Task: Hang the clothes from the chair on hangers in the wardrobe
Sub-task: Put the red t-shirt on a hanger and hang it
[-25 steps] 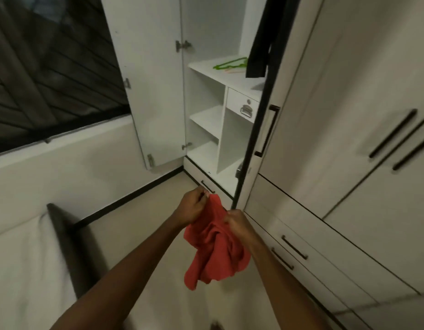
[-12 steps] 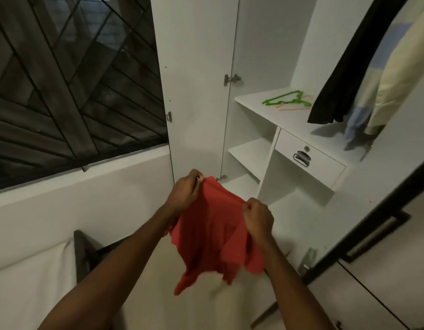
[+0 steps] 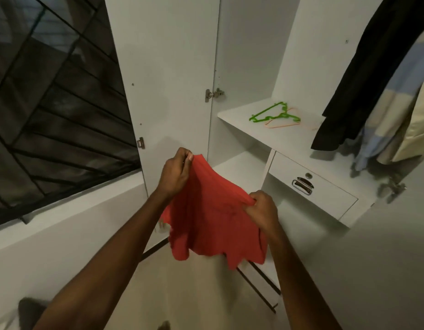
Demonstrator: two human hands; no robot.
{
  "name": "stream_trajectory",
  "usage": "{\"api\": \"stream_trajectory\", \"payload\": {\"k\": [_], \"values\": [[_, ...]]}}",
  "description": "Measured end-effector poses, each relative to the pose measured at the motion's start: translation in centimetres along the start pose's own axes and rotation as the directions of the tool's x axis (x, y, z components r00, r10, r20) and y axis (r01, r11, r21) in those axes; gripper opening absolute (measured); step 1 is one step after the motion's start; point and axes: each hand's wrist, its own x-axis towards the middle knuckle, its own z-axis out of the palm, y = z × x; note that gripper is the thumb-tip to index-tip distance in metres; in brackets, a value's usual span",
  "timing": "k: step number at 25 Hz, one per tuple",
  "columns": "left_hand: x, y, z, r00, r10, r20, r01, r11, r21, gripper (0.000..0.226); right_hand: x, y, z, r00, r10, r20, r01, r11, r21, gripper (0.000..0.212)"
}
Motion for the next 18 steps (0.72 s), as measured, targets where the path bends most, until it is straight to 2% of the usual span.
{"api": "stream_trajectory", "payload": {"k": [2, 4, 6, 8, 9, 10, 11, 13, 15, 16, 18], "values": [[3.7, -1.9, 1.3, 0.990, 0.073, 0.125, -0.079, 0.996, 0.047, 0.024, 4.0, -0.4, -0.4, 0.985, 0.149, -0.091, -0.158, 0.983, -0.097, 0.022], [7.7, -3.4, 1.7, 0.957, 0.136, 0.256, -0.156, 0.986, 0.059, 0.031, 8.0, -1.7, -1.4, 0.928, 0.312, -0.203, -0.349, 0.918, -0.189, 0.030], [11.7, -4.4, 2.0, 0.926, 0.172, 0.335, -0.158, 0.985, -0.069, 0.031, 11.7, -3.5, -3.0, 0.856, 0.412, -0.312, -0.491, 0.838, -0.240, 0.034], [14.3, -3.8, 2.6, 0.878, 0.180, 0.443, -0.072, 0.966, -0.249, 0.036, 14.7, -4.9, -4.2, 0.781, 0.464, -0.418, -0.558, 0.819, -0.134, 0.030], [15.5, -3.4, 3.2, 0.836, 0.190, 0.515, -0.002, 0.939, -0.343, 0.040, 16.3, -5.6, -4.7, 0.748, 0.489, -0.449, -0.540, 0.841, 0.016, 0.029], [16.4, -2.9, 3.9, 0.783, 0.210, 0.585, 0.070, 0.906, -0.418, 0.041, 17.7, -6.2, -5.2, 0.737, 0.501, -0.453, -0.445, 0.865, 0.231, 0.031], [17.1, -2.5, 4.8, 0.727, 0.243, 0.643, 0.132, 0.869, -0.477, 0.040, 18.9, -6.8, -5.8, 0.757, 0.491, -0.431, -0.291, 0.844, 0.451, 0.033], [18.6, -1.9, 6.5, 0.603, 0.340, 0.722, 0.226, 0.795, -0.563, 0.036, 21.1, -8.8, -7.1, 0.819, 0.469, -0.331, -0.062, 0.645, 0.762, 0.026], [20.7, -1.9, 8.3, 0.520, 0.402, 0.754, 0.252, 0.771, -0.585, 0.031, 23.6, -9.9, -8.5, 0.861, 0.435, -0.263, 0.063, 0.422, 0.904, 0.024], [21.9, -1.7, 9.2, 0.488, 0.400, 0.776, 0.245, 0.791, -0.561, 0.028, 24.8, -10.1, -9.3, 0.869, 0.439, -0.228, 0.076, 0.337, 0.938, 0.025], [24.7, -1.0, 10.8, 0.440, 0.354, 0.825, 0.209, 0.853, -0.477, 0.026, 27.5, -8.6, -10.7, 0.894, 0.410, -0.181, 0.084, 0.245, 0.966, 0.027]]}}
